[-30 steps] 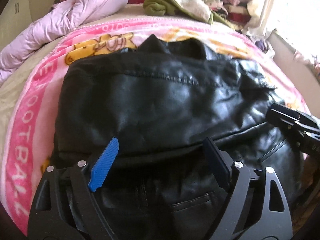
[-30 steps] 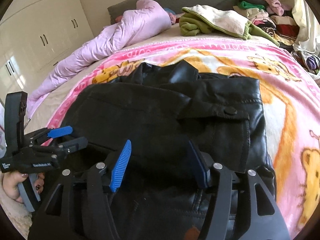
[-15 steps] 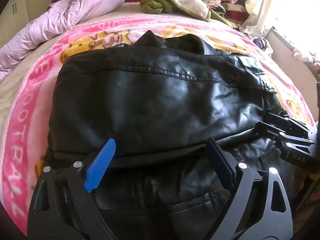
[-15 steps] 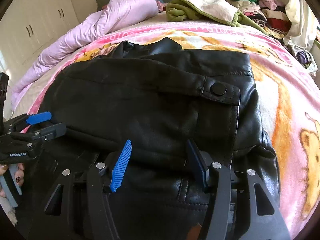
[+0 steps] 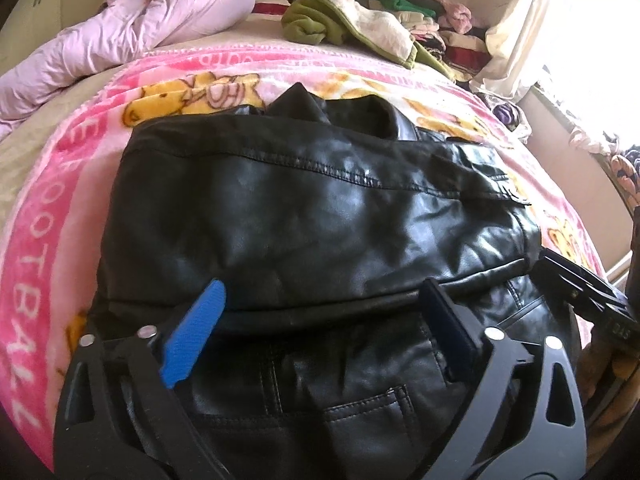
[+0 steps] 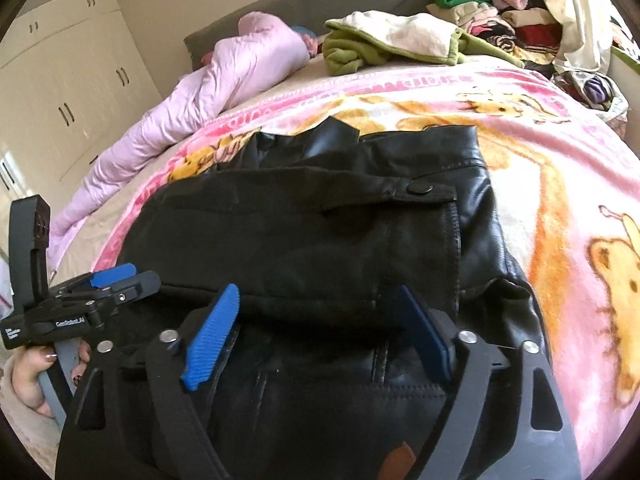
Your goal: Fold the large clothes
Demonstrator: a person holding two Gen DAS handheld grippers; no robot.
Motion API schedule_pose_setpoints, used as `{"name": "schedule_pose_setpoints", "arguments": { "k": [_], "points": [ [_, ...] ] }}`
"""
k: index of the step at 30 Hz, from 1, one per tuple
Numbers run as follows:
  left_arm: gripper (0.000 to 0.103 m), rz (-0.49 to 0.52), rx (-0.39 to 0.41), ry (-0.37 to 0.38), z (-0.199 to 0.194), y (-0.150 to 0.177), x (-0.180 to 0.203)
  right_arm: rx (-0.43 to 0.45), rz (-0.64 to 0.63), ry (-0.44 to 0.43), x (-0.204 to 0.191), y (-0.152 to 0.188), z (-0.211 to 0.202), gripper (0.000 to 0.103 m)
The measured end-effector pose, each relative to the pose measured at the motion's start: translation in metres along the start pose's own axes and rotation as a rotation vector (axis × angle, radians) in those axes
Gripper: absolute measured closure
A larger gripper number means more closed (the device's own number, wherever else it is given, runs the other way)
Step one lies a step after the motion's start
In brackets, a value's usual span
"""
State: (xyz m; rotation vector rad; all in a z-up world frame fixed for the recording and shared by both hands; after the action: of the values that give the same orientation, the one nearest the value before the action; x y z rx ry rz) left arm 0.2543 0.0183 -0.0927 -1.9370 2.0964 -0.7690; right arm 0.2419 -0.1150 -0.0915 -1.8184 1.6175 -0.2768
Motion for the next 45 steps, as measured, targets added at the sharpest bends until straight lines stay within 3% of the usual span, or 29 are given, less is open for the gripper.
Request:
{"name": "schedule_pose_setpoints", "arguments": {
  "k": [7,25,45],
  "points": [
    [0.010,-0.009,0.012,-0.009,-0.008,0.000,-0.001,0.031,0.018,0.025,0.004,0.003,-0.013,0.008],
    [0.009,-0.028,0.083,-0.004,-0.040,0.000,0.002,0.093,-0.027,0.064,-0.017,0.003,-0.047,0.007],
    [0.009,-0.042,0.194,0.008,-0.103,0.008,0.010,0.173,-0.089,0.072,-0.036,0.004,-0.101,0.006]
  ]
}}
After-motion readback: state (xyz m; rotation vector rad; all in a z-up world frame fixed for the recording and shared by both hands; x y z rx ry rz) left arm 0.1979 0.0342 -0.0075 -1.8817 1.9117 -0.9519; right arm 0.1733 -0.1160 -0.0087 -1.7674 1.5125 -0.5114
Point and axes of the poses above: each gripper's, at about its wrist camera, not at the fingertips, and z roughly the way its jaws point, x to its right, y to its underside, the point moved 9 cm from there along z, roughly the way its jaws point, and after that the axes turned 9 degrees about -x, right-handed, at the moved point
